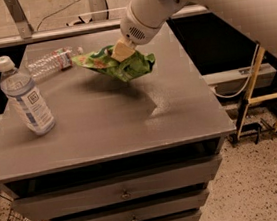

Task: Move green rice chip bag near blue plastic bottle

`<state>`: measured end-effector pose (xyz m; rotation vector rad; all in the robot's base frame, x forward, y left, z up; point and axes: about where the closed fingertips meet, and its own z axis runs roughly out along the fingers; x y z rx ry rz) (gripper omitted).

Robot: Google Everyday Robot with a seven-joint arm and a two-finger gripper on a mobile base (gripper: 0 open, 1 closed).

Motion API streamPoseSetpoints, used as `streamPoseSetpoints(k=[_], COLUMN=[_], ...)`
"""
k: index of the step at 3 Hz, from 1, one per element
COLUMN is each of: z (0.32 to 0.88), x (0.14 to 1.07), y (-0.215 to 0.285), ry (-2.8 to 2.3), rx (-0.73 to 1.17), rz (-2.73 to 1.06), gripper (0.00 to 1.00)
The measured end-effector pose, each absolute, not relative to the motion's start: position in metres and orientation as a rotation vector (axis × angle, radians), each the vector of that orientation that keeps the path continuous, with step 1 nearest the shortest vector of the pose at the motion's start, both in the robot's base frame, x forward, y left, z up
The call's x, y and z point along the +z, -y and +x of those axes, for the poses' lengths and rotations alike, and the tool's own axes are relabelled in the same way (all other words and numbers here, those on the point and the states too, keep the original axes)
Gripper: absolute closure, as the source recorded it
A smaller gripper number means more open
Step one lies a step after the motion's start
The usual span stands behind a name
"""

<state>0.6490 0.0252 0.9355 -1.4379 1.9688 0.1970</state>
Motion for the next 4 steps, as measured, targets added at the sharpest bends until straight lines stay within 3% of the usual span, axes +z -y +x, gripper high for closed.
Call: streamPoseSetpoints(k=[1,4], z=[0.611,0.589], x=[0.949,0.94], y=[-0.034,-0.069], ry=[-1.898,-1.855], rx=[0.292,0.26], rz=[-1.489,-1.596], gripper=[1.0,1.0])
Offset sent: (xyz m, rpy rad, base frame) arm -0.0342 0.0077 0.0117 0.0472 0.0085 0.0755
